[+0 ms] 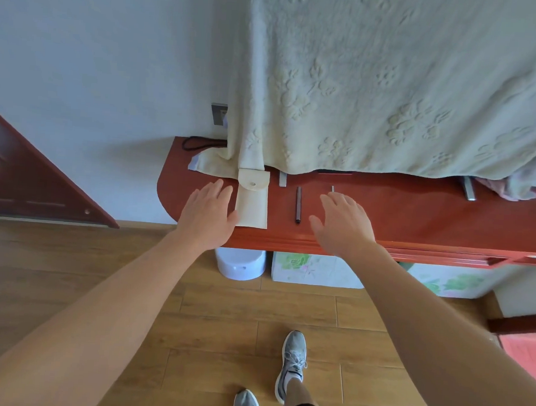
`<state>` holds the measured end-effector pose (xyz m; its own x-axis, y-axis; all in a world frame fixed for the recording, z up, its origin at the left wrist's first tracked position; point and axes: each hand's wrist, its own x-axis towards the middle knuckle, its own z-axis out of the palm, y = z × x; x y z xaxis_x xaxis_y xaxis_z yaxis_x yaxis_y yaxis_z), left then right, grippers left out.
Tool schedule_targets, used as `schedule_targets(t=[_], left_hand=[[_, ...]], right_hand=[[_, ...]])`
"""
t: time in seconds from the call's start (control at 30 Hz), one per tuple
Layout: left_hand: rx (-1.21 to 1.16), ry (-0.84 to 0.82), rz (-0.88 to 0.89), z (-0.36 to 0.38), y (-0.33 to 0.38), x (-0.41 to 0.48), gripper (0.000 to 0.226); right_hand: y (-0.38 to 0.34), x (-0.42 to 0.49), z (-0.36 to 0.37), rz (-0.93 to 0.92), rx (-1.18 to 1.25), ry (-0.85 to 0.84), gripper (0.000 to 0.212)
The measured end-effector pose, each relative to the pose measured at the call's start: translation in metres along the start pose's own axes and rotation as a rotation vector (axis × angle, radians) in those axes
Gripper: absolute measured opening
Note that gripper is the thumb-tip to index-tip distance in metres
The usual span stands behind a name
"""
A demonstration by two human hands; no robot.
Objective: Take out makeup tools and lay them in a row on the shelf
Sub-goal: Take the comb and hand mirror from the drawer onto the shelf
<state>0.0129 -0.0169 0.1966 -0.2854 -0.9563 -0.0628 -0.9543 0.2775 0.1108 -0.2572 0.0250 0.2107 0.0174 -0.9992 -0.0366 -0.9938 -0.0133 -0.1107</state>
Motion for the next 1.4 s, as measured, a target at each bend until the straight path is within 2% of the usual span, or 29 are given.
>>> schedule_targets(t=[0.3, 0.47, 0.6, 0.7, 0.93, 1.1, 1.27, 1.4], left_hand=[[-0.032, 0.080, 0.055, -0.036, 0.020, -0.021, 0.042], [-0.065, 0.105, 0.075, -0.053, 0.036, -0.034, 0.037], [-0.050, 0.096, 0.091, -0.065, 0.056, -0.044, 0.043], [-0.040, 0.105, 0.103, -0.073, 0.074, -0.049, 0.040], [-0.005, 0.127, 0.118, -0.088, 0.138, -0.052, 0.045], [-0.013, 0.144, 0.117, -0.084, 0.209, -0.052, 0.044], [-0.046, 0.145, 0.084, -0.069, 0.282, -0.052, 0.047], [-0.033, 0.135, 0.098, -0.060, 0.327, -0.043, 0.051]], right_hand=[[-0.004, -0.035, -0.030, 0.053, 0.012, 0.046, 0.043], [-0.001, -0.055, -0.045, 0.084, 0.046, 0.090, 0.026], [0.010, -0.072, -0.060, 0.088, 0.041, 0.110, 0.035], [0.026, -0.082, -0.071, 0.100, 0.037, 0.128, 0.038], [0.085, -0.104, -0.093, 0.102, 0.039, 0.166, 0.038], [0.151, -0.124, -0.102, 0.089, 0.034, 0.173, 0.038], [0.223, -0.143, -0.106, 0.087, 0.044, 0.180, 0.026], [0.272, -0.149, -0.109, 0.101, 0.032, 0.164, 0.029]])
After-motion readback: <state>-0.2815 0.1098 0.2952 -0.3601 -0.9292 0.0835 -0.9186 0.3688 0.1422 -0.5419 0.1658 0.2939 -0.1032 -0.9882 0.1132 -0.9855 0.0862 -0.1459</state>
